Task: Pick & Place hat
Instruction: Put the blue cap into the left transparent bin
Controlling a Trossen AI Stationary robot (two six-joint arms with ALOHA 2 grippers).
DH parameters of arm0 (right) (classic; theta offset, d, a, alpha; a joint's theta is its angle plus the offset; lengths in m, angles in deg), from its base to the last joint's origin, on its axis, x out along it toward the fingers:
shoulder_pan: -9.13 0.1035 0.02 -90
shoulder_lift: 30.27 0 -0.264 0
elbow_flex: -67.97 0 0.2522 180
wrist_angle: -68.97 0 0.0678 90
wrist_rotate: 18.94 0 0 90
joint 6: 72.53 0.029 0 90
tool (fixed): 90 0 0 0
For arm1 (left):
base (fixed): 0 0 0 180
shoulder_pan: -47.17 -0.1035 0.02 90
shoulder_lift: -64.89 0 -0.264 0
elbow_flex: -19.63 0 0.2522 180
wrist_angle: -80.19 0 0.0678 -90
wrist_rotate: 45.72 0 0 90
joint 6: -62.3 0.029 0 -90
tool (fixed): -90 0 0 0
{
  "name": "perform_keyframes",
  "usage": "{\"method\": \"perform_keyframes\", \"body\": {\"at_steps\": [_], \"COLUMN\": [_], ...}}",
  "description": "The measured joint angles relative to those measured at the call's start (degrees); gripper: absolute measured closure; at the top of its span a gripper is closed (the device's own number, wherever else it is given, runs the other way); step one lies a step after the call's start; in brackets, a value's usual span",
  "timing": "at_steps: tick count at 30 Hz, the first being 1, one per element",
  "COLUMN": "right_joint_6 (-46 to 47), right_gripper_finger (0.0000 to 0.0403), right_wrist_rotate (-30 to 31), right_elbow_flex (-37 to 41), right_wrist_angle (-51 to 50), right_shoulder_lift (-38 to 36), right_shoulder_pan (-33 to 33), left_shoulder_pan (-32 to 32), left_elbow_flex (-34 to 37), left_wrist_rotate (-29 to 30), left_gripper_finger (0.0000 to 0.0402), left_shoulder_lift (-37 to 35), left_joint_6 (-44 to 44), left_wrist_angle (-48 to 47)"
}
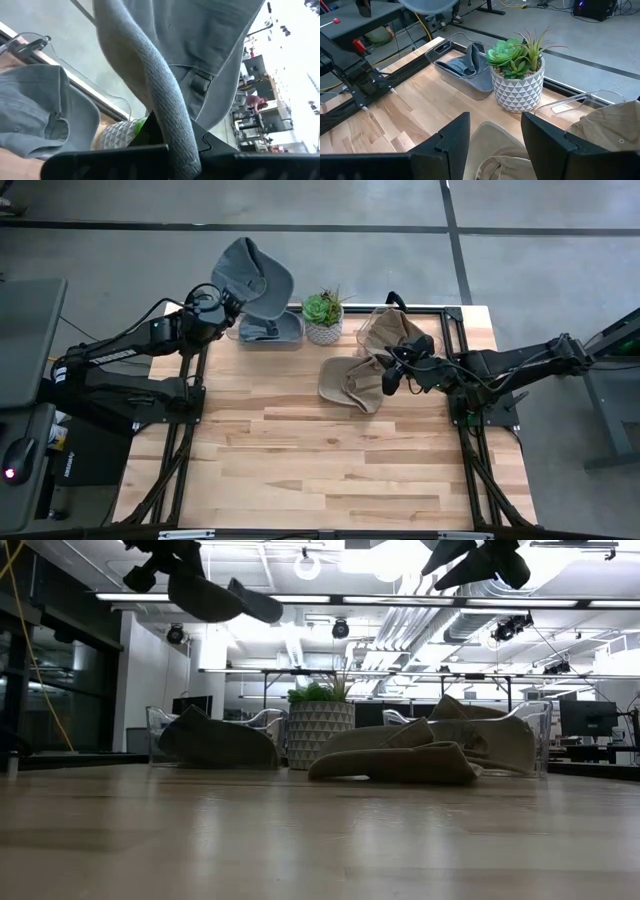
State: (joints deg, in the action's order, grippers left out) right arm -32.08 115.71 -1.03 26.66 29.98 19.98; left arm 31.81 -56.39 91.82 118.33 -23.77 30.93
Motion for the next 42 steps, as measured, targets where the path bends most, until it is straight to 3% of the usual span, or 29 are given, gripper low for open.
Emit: {"method": "perform_keyframes", "body": {"at_steps": [8, 21, 27, 37, 42], "right_joint_6": [0.0, 0.0, 0.0, 1.0, 1.1], "right_gripper_finger": [0.0231, 0.0231, 0.0231, 0.0231, 0.0231], "right_wrist_rotate": [-0.2, -0.5, -0.7, -2.0, -3.1], "right_elbow_flex": [0.0, 0.0, 0.0, 0.0, 0.0], "right_wrist_angle": [0.0, 0.0, 0.0, 0.0, 0.0], "right_shoulder_lift": [0.0, 0.0, 0.0, 0.0, 0.0], "right_shoulder_pan": [0.0, 0.0, 0.0, 0.0, 0.0], "left_shoulder_pan": [0.0, -0.1, -0.1, -0.2, -3.7], "left_elbow_flex": [0.0, 0.1, 0.1, 0.1, 0.1], "left_wrist_rotate": [2.5, 9.0, 8.8, 8.3, 2.6], "left_gripper_finger": [0.0401, 0.0401, 0.0401, 0.0401, 0.0401], "left_shoulder_lift": [0.3, 7.1, 11.1, 13.9, 15.2], "left_joint_6": [-2.2, -23.5, -34.5, -43.0, -45.9], "left_wrist_angle": [0.2, -0.6, -0.6, -0.8, -2.8]}}
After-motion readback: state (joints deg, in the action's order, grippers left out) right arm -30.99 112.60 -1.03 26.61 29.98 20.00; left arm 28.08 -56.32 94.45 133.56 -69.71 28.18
